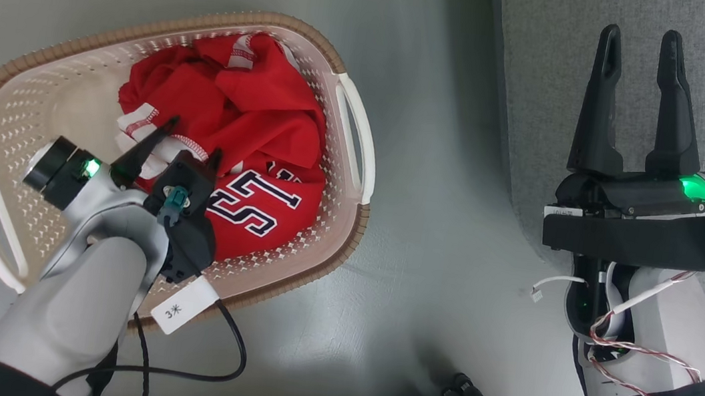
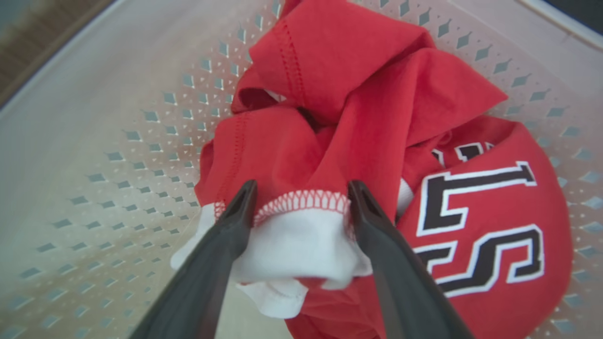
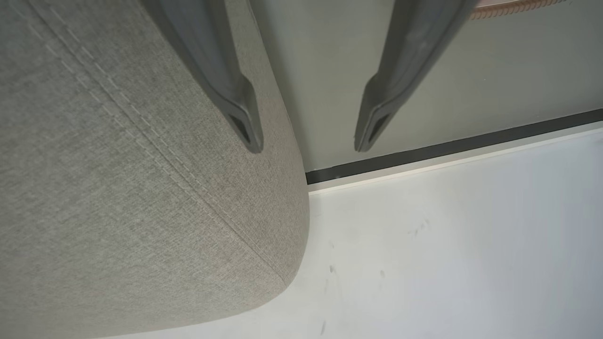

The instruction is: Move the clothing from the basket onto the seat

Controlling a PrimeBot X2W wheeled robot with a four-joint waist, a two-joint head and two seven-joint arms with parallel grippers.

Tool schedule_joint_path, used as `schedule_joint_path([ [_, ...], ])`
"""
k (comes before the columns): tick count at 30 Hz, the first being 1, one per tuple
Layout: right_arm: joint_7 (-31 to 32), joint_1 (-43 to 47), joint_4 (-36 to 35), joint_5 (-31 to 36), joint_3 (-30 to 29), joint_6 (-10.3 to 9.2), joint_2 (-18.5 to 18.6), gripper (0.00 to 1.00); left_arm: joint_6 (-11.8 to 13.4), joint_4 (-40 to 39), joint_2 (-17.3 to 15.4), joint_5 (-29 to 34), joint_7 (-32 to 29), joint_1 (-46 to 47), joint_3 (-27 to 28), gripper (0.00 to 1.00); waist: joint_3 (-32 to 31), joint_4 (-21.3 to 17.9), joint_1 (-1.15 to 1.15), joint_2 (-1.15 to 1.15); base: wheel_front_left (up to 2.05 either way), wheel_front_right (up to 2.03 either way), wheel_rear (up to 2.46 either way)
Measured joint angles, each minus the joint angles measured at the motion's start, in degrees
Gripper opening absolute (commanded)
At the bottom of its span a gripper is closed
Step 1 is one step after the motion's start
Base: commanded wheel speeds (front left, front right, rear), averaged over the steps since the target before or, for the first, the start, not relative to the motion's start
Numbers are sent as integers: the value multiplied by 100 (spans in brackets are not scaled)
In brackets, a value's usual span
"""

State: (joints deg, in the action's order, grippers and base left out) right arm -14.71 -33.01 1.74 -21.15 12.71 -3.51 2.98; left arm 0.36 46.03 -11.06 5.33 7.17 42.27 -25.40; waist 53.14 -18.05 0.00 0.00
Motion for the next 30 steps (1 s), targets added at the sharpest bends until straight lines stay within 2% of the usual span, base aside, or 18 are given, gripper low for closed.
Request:
schedule_joint_path([
  [6,-1,-35,10,-10,56,-10,0,100,68,212,25,90,-2,136,-58,99,42,-56,0,0,0,0,0],
  [7,-1,-37,15,-12,62,-12,0,100,70,250,33,97,-3,156,-58,69,46,-63,0,0,0,0,0],
  [9,-1,-42,29,-40,67,-27,0,100,86,314,54,99,-10,222,-59,18,50,-73,0,0,0,0,0],
  [10,-1,-43,36,-52,67,-29,0,100,110,325,74,98,-8,240,-57,0,50,-76,0,0,0,0,0],
  [21,-1,-51,250,-29,-31,-53,-1,100,107,479,363,15,337,303,-75,0,-131,-16,0,0,0,0,0],
  [30,-1,-48,583,104,-165,24,0,100,-40,502,625,-267,564,299,-13,0,-500,198,0,0,0,0,0],
])
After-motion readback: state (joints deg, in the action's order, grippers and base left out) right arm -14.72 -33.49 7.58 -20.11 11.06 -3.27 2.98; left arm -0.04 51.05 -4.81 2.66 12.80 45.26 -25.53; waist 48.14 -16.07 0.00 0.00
